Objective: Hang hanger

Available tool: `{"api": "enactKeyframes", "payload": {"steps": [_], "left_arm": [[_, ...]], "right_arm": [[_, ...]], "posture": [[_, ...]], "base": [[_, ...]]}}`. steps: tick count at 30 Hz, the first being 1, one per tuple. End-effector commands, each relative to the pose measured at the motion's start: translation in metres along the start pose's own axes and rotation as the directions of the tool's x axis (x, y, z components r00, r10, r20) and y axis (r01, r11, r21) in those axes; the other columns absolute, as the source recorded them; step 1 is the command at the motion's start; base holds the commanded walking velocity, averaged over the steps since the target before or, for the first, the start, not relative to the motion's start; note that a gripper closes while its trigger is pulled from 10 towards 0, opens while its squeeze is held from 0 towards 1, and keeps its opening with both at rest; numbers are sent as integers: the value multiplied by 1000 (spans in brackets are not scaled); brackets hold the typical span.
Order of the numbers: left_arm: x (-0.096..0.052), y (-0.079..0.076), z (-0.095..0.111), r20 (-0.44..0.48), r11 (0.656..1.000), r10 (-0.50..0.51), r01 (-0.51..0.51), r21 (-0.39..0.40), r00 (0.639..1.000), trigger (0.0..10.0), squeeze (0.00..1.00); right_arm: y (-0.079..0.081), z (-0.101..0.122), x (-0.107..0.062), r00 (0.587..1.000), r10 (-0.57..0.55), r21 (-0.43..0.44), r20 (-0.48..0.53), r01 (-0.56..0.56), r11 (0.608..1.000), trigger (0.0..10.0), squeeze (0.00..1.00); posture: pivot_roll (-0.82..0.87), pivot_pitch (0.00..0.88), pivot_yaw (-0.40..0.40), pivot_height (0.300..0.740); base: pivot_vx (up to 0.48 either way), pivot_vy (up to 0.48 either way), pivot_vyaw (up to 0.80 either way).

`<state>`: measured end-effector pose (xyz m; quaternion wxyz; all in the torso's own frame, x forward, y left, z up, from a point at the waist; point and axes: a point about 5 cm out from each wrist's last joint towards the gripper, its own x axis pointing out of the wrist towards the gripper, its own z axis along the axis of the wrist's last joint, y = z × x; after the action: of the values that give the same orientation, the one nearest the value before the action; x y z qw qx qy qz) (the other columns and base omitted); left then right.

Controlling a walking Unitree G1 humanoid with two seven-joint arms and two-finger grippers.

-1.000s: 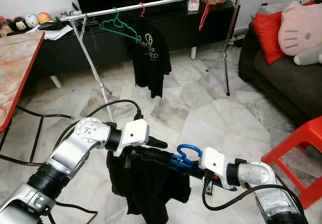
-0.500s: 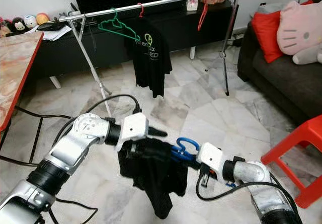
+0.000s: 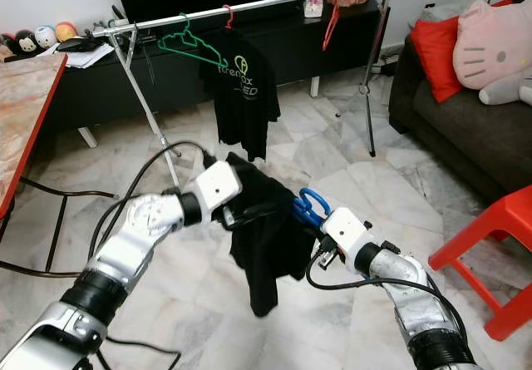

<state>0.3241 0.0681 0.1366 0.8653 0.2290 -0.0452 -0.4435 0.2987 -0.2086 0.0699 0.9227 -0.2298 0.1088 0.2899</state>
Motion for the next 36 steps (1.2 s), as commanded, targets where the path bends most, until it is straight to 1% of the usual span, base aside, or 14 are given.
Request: {"api": "enactKeyframes", "payload": {"steps": [1, 3, 4, 6, 8, 12, 14, 15, 21, 23, 32, 33, 35, 36], "left_arm": [[1, -4, -5, -30, 999, 35, -35, -16, 999, 10000, 0], [5, -12, -7, -36, 995, 82, -84, -61, 996, 10000, 0], [7, -14, -8, -33, 994, 92, -94, -63, 995, 10000, 0], [11, -20, -15, -90, 991, 109, -115, -65, 990, 10000, 0], [12, -23, -17, -107, 990, 110, -118, -75, 988, 10000, 0], [18, -30, -18, -142, 984, 127, -143, -105, 982, 10000, 0], [20, -31, -19, -159, 982, 144, -160, -96, 977, 10000, 0], [22, -31, -20, -177, 974, 169, -192, -123, 970, 10000, 0], [28, -37, -22, -213, 971, 177, -206, -123, 961, 10000, 0], [29, -38, -22, -224, 961, 200, -236, -146, 954, 10000, 0], [38, -40, -20, -244, 945, 271, -305, -114, 931, 10000, 0], [40, -36, -15, -224, 941, 310, -332, -69, 924, 10000, 0], [40, -35, -14, -216, 938, 323, -342, -56, 921, 10000, 0], [40, -30, -11, -211, 920, 368, -387, -56, 906, 10000, 0]], "right_arm": [[-11, 15, 5, 996, -64, -1, 57, 64, 998, 0, 0], [-16, 20, 8, 993, -95, 13, 70, 94, 995, 0, 0], [-17, 21, 8, 992, -101, 13, 71, 101, 995, 0, 0], [-22, 23, 11, 987, -148, 5, 59, 148, 989, 0, 0], [-22, 23, 12, 986, -158, 6, 57, 158, 987, 0, 0], [-17, 29, 19, 986, -149, 3, 74, 149, 989, 0, 0], [-15, 30, 21, 986, -148, 8, 77, 148, 989, 0, 0], [-12, 33, 22, 986, -139, 5, 91, 139, 990, 0, 0], [-10, 41, 22, 984, -126, -13, 124, 129, 992, 0, 0], [-10, 44, 21, 983, -127, -16, 135, 130, 991, 0, 0], [-2, 56, 23, 981, -95, -56, 170, 106, 993, 0, 0], [1, 58, 24, 981, -80, -59, 178, 92, 994, 0, 0], [2, 59, 25, 981, -76, -59, 180, 88, 994, 0, 0], [4, 59, 25, 982, -63, -72, 177, 76, 995, 0, 0]], "posture": [[-160, 0, 72, 740], [-160, 0, 67, 740], [-160, 0, 67, 740], [-155, 0, 61, 740], [-155, 0, 60, 740], [-151, 0, 57, 740], [-154, 0, 58, 740], [-154, 0, 57, 740], [-163, 0, 56, 740], [-168, 0, 56, 740], [-171, 0, 51, 740], [-173, 0, 51, 740], [-172, 0, 51, 740], [-172, 0, 50, 740]], "base": [[0, 0, 0], [0, 0, 0], [0, 0, 0], [0, 0, 0], [0, 0, 0], [0, 0, 0], [0, 0, 0], [0, 0, 0], [0, 0, 0], [0, 0, 0], [0, 0, 0], [0, 0, 0], [0, 0, 0], [0, 0, 0]]}}
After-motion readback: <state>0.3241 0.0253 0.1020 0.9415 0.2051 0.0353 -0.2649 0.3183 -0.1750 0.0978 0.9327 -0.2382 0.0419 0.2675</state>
